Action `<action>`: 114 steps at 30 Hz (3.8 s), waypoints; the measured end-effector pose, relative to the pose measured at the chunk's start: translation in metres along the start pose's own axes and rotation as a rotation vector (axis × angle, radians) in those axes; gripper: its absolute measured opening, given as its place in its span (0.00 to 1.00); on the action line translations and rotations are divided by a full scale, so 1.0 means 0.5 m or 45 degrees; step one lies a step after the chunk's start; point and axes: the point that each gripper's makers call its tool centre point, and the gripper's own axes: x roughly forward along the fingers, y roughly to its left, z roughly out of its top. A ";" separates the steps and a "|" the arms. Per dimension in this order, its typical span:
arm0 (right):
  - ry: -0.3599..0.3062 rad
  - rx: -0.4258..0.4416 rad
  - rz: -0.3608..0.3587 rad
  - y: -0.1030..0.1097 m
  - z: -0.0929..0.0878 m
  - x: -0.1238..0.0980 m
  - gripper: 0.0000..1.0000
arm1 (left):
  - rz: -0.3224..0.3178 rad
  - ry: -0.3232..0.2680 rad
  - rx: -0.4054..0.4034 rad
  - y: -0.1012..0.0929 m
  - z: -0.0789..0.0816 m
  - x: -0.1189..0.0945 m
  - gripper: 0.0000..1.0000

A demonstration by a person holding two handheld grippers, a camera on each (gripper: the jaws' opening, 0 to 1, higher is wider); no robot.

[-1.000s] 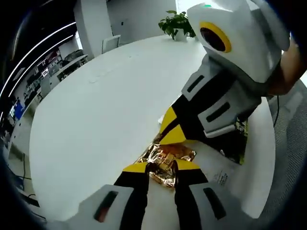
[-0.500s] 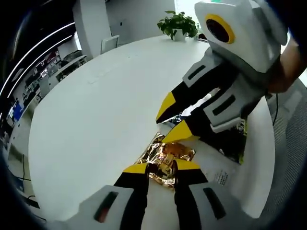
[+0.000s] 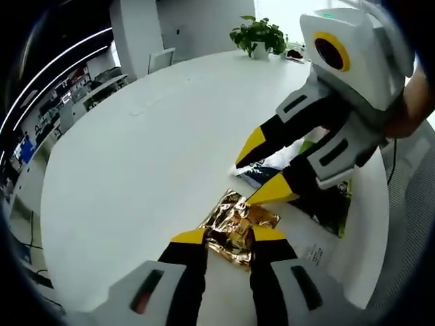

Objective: Arrange the skincare products in the storage area until every visible bottle or jar stands upright without overlapping.

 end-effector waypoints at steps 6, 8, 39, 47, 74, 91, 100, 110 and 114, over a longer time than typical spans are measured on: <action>-0.012 -0.005 0.001 0.000 0.006 -0.010 0.26 | 0.007 -0.008 -0.007 0.001 0.008 -0.010 0.28; -0.019 -0.003 0.002 0.000 0.007 -0.010 0.27 | 0.009 -0.015 -0.017 0.001 0.012 -0.017 0.30; -0.192 0.001 0.133 0.085 0.033 -0.154 0.66 | 0.088 -0.106 -0.178 -0.048 0.023 -0.144 0.55; -0.320 0.012 0.067 0.078 0.063 -0.244 0.76 | 0.070 -0.138 -0.234 -0.087 0.016 -0.179 0.63; -0.348 0.290 -0.193 -0.022 -0.089 -0.462 0.99 | 0.107 -0.200 -0.453 -0.161 -0.029 -0.276 0.93; -0.356 0.380 -0.264 -0.052 -0.114 -0.477 0.99 | 0.171 -0.294 -0.527 -0.178 -0.050 -0.310 0.97; -0.324 0.374 -0.285 -0.060 -0.130 -0.476 0.98 | 0.175 -0.260 -0.512 -0.175 -0.062 -0.307 0.96; -0.309 0.352 -0.281 -0.052 -0.132 -0.472 0.98 | 0.170 -0.245 -0.498 -0.179 -0.066 -0.305 0.95; -0.306 0.362 -0.282 -0.054 -0.136 -0.472 0.98 | 0.167 -0.244 -0.498 -0.179 -0.068 -0.304 0.95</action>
